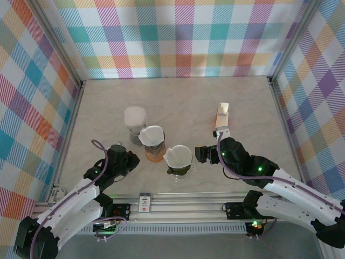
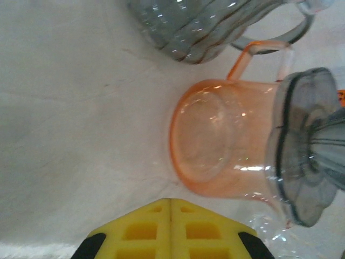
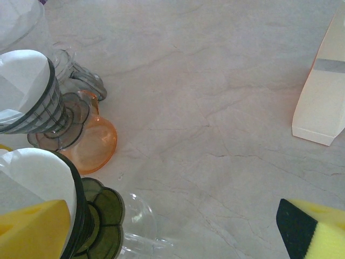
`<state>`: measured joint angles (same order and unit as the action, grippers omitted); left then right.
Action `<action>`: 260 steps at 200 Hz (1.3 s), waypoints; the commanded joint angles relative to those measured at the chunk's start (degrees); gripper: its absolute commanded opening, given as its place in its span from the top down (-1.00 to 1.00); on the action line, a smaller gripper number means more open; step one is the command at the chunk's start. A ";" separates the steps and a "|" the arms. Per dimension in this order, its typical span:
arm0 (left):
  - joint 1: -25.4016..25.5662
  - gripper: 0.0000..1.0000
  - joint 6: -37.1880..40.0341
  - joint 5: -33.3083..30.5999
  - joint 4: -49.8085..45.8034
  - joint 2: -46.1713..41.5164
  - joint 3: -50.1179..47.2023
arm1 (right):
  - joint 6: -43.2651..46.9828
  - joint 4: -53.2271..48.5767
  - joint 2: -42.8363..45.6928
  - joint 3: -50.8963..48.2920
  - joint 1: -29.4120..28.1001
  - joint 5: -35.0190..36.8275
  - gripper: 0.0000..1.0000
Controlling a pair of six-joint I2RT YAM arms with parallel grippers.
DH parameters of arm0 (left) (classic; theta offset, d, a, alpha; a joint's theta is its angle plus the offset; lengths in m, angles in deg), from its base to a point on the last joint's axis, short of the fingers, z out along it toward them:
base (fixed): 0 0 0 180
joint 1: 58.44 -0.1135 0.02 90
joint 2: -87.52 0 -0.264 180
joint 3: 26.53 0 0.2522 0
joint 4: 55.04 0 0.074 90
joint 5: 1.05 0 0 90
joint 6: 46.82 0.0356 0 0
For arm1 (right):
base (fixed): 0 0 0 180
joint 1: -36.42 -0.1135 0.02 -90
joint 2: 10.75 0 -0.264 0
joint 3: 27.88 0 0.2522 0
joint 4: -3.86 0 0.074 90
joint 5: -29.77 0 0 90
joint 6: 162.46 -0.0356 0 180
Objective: Place the coffee filter in the dripper
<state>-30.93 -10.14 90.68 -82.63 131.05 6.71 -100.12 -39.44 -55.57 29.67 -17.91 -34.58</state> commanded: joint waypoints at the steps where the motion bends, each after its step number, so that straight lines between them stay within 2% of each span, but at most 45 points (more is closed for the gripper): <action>1: -0.87 1.00 -0.07 1.38 10.87 2.55 -2.37 | 0.49 1.36 0.96 -0.79 0.34 -0.60 -0.98; 32: -1.05 1.00 0.26 2.52 18.66 7.84 -3.42 | -0.02 1.55 1.62 -1.12 0.36 -0.34 -0.98; 130: -1.45 1.00 1.39 4.96 31.81 21.83 -1.85 | -1.51 0.83 3.51 -2.18 0.34 1.03 -0.98; 170: -1.15 1.00 0.63 6.00 35.95 25.54 -1.31 | -1.74 1.19 3.34 -2.81 0.32 0.82 -0.98; 260: 3.24 1.00 -0.36 5.21 40.35 34.73 3.67 | -2.57 1.15 3.23 -3.64 0.38 0.10 -0.98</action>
<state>-28.64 -9.94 95.95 -45.69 164.62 8.75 -101.82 -39.42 -52.69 26.70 -17.91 -34.36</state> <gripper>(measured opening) 0.049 0.990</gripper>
